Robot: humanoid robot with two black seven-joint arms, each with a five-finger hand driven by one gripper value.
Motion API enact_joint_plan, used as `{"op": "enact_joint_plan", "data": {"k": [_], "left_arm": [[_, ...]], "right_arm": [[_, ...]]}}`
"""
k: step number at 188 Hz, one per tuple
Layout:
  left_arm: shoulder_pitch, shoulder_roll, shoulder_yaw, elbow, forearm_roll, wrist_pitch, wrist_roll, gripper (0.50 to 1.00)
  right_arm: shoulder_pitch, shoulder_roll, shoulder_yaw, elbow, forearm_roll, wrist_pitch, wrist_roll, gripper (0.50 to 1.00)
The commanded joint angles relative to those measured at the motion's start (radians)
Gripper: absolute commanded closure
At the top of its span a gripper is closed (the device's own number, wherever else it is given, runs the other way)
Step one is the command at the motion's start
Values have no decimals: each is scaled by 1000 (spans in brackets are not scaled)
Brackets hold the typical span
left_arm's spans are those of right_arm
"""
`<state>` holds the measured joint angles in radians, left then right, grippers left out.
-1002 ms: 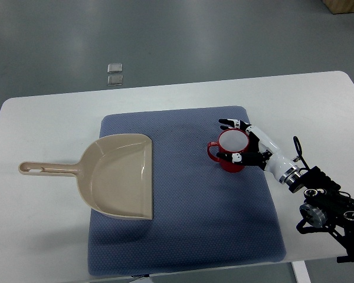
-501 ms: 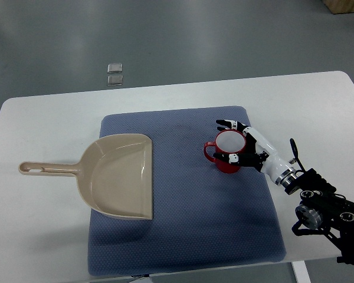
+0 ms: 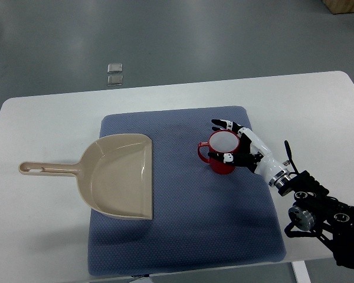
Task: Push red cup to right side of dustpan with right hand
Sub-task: 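Push the red mug with the right hand toward the dustpan, then keep pushing the red mug until it touches the dustpan's rim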
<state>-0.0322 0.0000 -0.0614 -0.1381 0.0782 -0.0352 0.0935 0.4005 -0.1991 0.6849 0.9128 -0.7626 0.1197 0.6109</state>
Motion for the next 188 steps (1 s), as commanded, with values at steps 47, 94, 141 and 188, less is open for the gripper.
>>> {"op": "enact_joint_plan", "data": {"k": [47, 94, 141, 188], "left_arm": [[0, 0, 0, 0, 0, 0, 0, 500], [0, 0, 0, 0, 0, 0, 0, 500], [0, 0, 0, 0, 0, 0, 0, 500], [0, 0, 0, 0, 0, 0, 0, 500]], "right_arm": [[-3, 43, -4, 0, -1, -2, 0, 572], [-3, 67, -5, 0, -1, -3, 0, 572], [-9, 90, -16, 0, -1, -8, 0, 572], [-14, 116, -15, -3, 0, -11, 0, 572]]}}
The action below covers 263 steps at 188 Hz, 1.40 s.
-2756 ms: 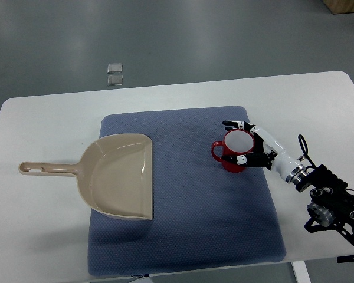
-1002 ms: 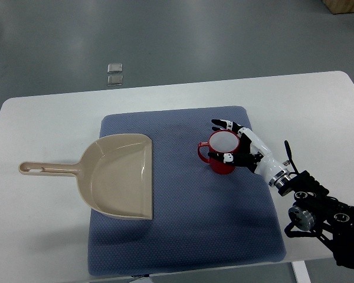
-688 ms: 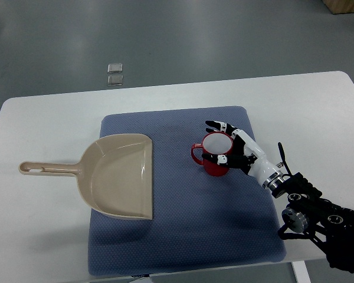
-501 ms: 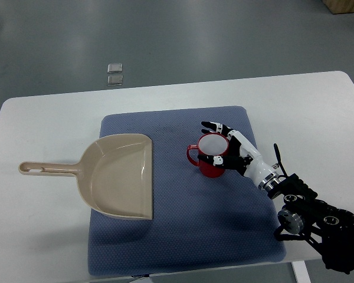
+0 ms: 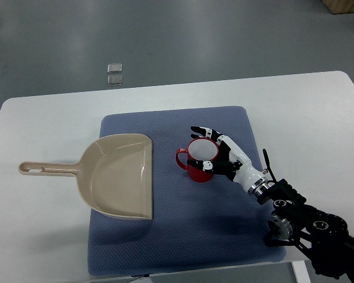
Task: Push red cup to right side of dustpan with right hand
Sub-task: 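Keep pushing the red mug until it touches the dustpan's rim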
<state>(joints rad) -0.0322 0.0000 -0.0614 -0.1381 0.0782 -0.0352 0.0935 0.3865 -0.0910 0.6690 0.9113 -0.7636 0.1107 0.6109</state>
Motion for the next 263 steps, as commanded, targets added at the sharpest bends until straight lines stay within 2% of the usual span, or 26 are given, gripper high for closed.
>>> {"op": "enact_joint_plan", "data": {"k": [1, 133, 263], "left_arm": [[0, 0, 0, 0, 0, 0, 0, 500], [0, 0, 0, 0, 0, 0, 0, 500], [0, 0, 0, 0, 0, 0, 0, 500]], "right_arm": [[0, 8, 1, -2, 1, -2, 0, 572], [-3, 82, -11, -3, -3, -6, 0, 572], [-25, 91, -49, -3, -8, -8, 0, 572]]}}
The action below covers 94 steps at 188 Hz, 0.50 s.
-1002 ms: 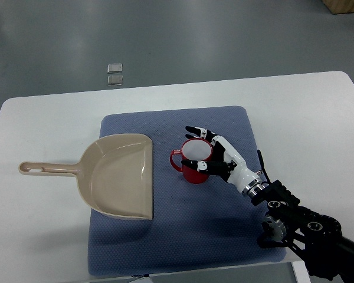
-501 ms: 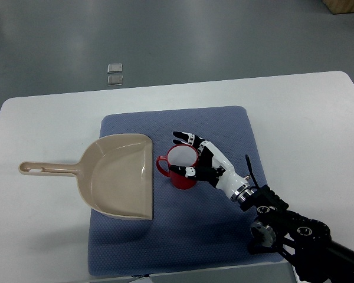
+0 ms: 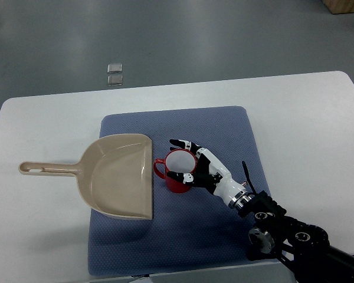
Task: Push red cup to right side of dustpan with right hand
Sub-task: 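Keep pushing the red mug until it touches the dustpan's rim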
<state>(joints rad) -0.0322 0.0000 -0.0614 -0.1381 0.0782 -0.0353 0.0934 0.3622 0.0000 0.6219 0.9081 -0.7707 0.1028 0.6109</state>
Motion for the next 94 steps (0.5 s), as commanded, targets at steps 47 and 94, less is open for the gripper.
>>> {"op": "enact_joint_plan", "data": {"k": [47, 94], "left_arm": [[0, 0, 0, 0, 0, 0, 0, 500], [0, 0, 0, 0, 0, 0, 0, 500]], "right_arm": [[6, 0, -8, 2, -1, 3, 0, 572], [9, 0, -8, 0, -2, 0, 0, 572]]}}
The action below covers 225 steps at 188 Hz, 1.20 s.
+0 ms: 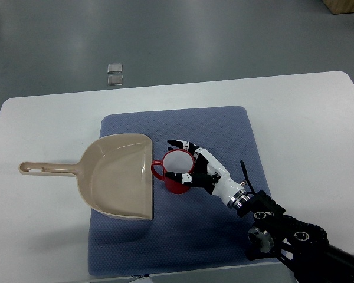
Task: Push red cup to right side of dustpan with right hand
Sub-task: 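Keep pushing the red mug until it touches the dustpan's rim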
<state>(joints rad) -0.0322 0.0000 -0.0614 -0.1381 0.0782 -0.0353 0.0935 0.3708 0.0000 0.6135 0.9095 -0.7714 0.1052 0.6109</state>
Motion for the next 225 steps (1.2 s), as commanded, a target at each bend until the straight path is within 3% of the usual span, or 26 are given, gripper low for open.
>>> {"op": "enact_joint_plan", "data": {"k": [1, 225], "left_arm": [[0, 0, 0, 0, 0, 0, 0, 500], [0, 0, 0, 0, 0, 0, 0, 500]], "right_arm": [[0, 0, 0, -1, -2, -2, 0, 572], [4, 0, -12, 22, -34, -1, 0, 572]]}}
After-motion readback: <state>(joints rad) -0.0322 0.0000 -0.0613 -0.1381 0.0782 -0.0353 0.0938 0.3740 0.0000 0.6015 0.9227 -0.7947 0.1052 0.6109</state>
